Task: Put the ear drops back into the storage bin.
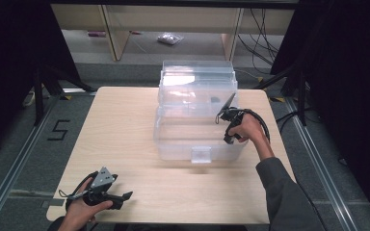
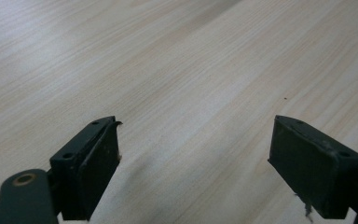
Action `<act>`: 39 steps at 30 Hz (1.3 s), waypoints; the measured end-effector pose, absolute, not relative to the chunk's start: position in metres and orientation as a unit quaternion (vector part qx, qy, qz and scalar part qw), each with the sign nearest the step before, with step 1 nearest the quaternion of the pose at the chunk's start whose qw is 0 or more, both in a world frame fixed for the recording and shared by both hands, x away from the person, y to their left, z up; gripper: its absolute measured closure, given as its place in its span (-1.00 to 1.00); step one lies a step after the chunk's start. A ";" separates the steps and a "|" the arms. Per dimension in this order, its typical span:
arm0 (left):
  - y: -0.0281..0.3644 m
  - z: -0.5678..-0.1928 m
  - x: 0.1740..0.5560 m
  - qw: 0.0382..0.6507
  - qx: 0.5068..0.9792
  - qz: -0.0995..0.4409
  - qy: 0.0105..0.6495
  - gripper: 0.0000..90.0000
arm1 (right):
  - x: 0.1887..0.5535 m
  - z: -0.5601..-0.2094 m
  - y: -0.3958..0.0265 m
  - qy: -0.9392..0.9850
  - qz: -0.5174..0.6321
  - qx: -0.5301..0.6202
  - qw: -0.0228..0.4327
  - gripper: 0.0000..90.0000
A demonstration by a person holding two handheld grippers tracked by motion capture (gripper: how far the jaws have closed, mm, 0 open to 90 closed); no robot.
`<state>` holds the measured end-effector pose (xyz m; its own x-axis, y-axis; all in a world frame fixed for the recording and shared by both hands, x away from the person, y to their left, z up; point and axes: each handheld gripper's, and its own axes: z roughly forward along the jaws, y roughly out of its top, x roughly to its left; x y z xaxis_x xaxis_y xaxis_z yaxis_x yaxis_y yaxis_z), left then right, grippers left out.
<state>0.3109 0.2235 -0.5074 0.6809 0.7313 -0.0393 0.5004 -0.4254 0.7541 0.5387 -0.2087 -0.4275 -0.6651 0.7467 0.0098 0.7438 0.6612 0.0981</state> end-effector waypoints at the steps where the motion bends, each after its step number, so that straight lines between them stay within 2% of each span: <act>1: 0.224 -0.507 0.311 0.386 0.832 0.151 0.368 -0.66 | 0.539 -0.428 -0.209 0.912 0.045 0.409 0.017 0.34; 4: 0.224 -0.507 0.311 0.385 0.833 0.152 0.366 -0.66 | 0.539 -0.427 -0.207 0.910 0.045 0.411 0.015 0.34; 5: 0.224 -0.507 0.311 0.386 0.833 0.151 0.367 -0.66 | 0.543 -0.429 -0.210 0.924 0.057 0.377 0.022 0.34; 7: 0.224 -0.507 0.311 0.386 0.833 0.151 0.366 -0.66 | 0.538 -0.427 -0.206 0.906 0.043 0.421 0.007 0.34; 12: 0.224 -0.507 0.311 0.386 0.833 0.151 0.367 -0.66 | 0.542 -0.430 -0.208 0.920 0.049 0.388 0.024 0.34; 13: 0.224 -0.507 0.311 0.386 0.833 0.151 0.367 -0.66 | 0.539 -0.429 -0.205 0.908 0.040 0.417 0.011 0.34; 19: 0.224 -0.507 0.311 0.385 0.833 0.151 0.367 -0.66 | 0.540 -0.430 -0.205 0.910 0.040 0.413 0.013 0.32; 21: 0.224 -0.507 0.312 0.378 0.838 0.153 0.363 -0.66 | 0.541 -0.428 -0.207 0.920 0.047 0.390 0.013 0.22; 25: 0.224 -0.507 0.312 0.377 0.838 0.154 0.363 -0.66 | 0.536 -0.422 -0.204 0.906 0.050 0.421 0.007 0.08; 28: 0.224 -0.507 0.311 0.376 0.839 0.153 0.363 -0.66 | 0.535 -0.419 -0.206 0.906 0.054 0.419 0.016 0.02; 30: 0.223 -0.508 0.311 0.382 0.836 0.150 0.365 -0.66 | 0.535 -0.413 -0.208 0.905 0.064 0.419 0.022 -0.14; 39: 0.223 -0.507 0.311 0.384 0.834 0.150 0.367 -0.66 | 0.530 -0.396 -0.210 0.906 0.089 0.413 0.038 -0.24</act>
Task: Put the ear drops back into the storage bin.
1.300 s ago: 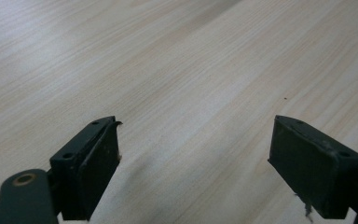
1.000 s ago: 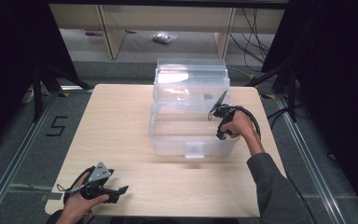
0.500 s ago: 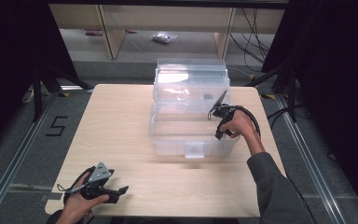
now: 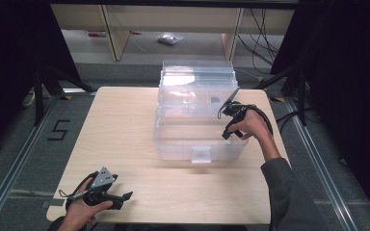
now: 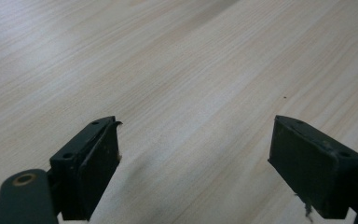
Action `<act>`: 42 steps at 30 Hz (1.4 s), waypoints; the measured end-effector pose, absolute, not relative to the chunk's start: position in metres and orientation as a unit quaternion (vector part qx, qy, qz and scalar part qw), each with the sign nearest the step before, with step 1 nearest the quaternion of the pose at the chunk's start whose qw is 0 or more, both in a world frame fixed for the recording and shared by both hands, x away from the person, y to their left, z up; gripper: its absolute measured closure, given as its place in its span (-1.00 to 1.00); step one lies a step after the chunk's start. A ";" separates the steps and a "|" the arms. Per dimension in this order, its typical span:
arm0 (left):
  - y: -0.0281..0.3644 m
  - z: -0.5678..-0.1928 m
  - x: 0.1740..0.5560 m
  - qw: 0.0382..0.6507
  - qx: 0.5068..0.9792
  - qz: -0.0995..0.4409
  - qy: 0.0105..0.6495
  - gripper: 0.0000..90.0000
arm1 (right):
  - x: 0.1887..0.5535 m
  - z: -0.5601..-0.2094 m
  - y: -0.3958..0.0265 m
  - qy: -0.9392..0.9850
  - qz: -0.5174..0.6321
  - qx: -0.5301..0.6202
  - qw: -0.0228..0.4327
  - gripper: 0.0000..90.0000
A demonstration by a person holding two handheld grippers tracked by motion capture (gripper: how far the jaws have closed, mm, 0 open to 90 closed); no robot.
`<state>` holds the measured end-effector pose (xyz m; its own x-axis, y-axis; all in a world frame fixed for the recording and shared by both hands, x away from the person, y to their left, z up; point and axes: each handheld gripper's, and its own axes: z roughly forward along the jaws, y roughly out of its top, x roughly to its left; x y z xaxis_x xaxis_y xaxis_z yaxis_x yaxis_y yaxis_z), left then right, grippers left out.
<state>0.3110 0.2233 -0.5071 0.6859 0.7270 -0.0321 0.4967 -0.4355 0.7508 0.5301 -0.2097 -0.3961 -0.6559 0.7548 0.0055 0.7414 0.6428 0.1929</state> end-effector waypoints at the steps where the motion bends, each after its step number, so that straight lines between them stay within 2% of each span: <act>1: 0.223 -0.507 0.311 0.384 0.834 0.150 0.367 -0.66 | 0.530 -0.396 -0.210 0.906 0.089 0.413 0.038 -0.24; 19: 0.224 -0.507 0.311 0.384 0.833 0.150 0.370 -0.66 | 0.518 -0.378 -0.216 0.900 0.139 0.409 0.057 -0.38; 42: 0.224 -0.507 0.312 0.376 0.837 0.155 0.366 -0.66 | 0.497 -0.368 -0.217 0.896 0.169 0.406 0.067 -0.41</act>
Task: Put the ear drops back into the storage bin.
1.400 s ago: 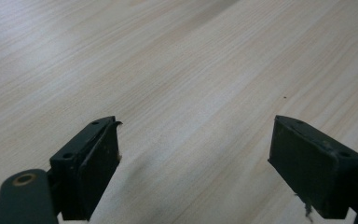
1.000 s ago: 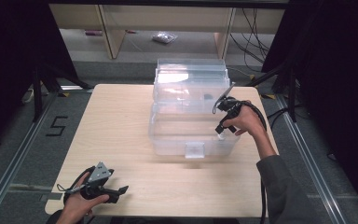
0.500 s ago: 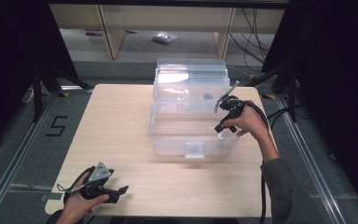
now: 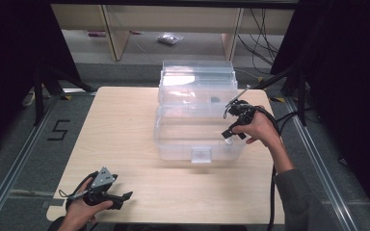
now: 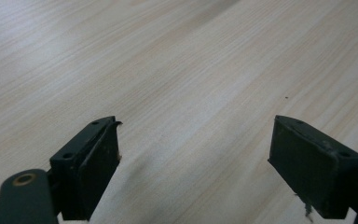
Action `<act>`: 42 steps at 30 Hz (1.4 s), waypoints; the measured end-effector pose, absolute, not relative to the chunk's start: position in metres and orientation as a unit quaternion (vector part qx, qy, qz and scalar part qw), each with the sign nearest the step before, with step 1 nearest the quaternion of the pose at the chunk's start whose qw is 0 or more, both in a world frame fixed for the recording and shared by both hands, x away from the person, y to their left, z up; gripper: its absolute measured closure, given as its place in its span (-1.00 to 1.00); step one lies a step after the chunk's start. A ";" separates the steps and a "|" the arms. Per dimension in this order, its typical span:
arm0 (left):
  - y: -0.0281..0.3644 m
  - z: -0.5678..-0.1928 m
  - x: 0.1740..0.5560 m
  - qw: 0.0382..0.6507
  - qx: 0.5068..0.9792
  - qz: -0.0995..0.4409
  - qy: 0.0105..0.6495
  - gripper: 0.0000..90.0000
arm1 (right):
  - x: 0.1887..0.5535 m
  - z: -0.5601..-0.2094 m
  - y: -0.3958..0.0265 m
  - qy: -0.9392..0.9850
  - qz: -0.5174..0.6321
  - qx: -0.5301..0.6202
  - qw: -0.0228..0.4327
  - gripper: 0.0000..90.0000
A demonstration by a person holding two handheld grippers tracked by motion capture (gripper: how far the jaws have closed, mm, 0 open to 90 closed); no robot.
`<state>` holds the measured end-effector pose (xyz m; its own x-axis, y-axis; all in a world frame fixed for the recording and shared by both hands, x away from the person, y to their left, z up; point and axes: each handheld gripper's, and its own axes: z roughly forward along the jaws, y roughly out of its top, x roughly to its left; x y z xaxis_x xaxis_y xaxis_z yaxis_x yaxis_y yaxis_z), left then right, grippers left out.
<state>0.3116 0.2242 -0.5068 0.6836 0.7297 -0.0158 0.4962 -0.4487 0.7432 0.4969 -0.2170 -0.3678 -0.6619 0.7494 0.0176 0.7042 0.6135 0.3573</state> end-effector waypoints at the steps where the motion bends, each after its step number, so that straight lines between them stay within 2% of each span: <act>1: 0.224 -0.507 0.312 0.376 0.837 0.155 0.366 -0.66 | 0.497 -0.367 -0.217 0.897 0.172 0.401 0.069 -0.41; 15: 0.225 -0.506 0.311 0.385 0.834 0.155 0.365 -0.66 | 0.475 -0.356 -0.209 0.899 0.187 0.388 0.075 -0.41; 42: 0.225 -0.505 0.311 0.386 0.832 0.157 0.366 -0.66 | 0.428 -0.362 -0.213 0.900 0.243 0.354 0.074 -0.46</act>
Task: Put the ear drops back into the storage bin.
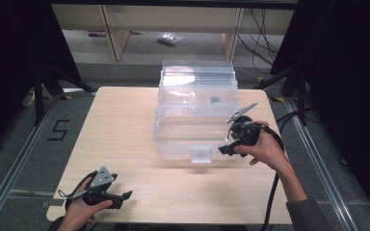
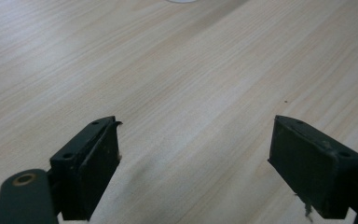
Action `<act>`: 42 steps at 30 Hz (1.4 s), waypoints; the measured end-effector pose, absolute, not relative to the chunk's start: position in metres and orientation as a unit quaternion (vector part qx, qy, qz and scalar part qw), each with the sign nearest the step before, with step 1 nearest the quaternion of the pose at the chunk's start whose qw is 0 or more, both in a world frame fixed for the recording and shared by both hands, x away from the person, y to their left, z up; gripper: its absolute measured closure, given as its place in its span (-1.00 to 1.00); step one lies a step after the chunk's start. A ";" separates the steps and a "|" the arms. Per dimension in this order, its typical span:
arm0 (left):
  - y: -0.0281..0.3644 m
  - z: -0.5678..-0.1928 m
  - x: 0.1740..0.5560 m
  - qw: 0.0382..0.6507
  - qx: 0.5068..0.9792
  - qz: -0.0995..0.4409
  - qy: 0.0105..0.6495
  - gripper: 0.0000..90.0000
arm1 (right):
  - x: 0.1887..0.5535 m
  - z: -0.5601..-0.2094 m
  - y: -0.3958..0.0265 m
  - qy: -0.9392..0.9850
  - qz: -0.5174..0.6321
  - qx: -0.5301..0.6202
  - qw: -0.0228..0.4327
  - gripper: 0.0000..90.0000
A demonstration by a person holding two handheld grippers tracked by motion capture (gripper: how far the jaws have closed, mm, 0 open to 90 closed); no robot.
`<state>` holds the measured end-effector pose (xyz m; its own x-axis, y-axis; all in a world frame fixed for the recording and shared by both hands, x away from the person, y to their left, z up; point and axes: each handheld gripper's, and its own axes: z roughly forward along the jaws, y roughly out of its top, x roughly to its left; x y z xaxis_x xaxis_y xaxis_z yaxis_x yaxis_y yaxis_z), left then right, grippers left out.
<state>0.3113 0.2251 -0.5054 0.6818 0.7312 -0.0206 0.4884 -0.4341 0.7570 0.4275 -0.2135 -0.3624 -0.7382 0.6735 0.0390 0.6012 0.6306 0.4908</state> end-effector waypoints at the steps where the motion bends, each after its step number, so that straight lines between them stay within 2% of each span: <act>1: 0.225 -0.505 0.311 0.386 0.832 0.157 0.366 -0.66 | 0.428 -0.362 -0.213 0.900 0.243 0.354 0.074 -0.46; 3: 0.226 -0.504 0.312 0.384 0.832 0.160 0.366 -0.66 | 0.423 -0.363 -0.215 0.898 0.257 0.347 0.084 -0.45; 4: 0.226 -0.504 0.312 0.383 0.833 0.160 0.366 -0.66 | 0.420 -0.363 -0.214 0.895 0.257 0.357 0.073 -0.45; 20: 0.226 -0.504 0.312 0.384 0.833 0.160 0.365 -0.66 | 0.395 -0.377 -0.215 0.895 0.281 0.339 0.076 -0.45; 27: 0.226 -0.504 0.311 0.387 0.832 0.157 0.364 -0.66 | 0.387 -0.382 -0.215 0.898 0.286 0.321 0.090 -0.46; 29: 0.226 -0.504 0.311 0.387 0.832 0.157 0.364 -0.66 | 0.385 -0.381 -0.214 0.896 0.281 0.334 0.080 -0.46; 35: 0.224 -0.503 0.311 0.398 0.827 0.156 0.367 -0.66 | 0.375 -0.387 -0.215 0.893 0.297 0.326 0.095 -0.46; 38: 0.224 -0.502 0.310 0.397 0.827 0.160 0.365 -0.65 | 0.370 -0.388 -0.215 0.892 0.292 0.334 0.083 -0.46; 42: 0.223 -0.498 0.308 0.392 0.831 0.170 0.356 -0.65 | 0.366 -0.399 -0.217 0.895 0.302 0.314 0.100 -0.46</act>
<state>0.3080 0.2232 -0.4984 0.6895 0.7243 0.0029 0.4581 -0.4391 0.7729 0.3660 -0.2167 -0.3990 -0.7829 0.6220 0.0103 0.5012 0.6208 0.6028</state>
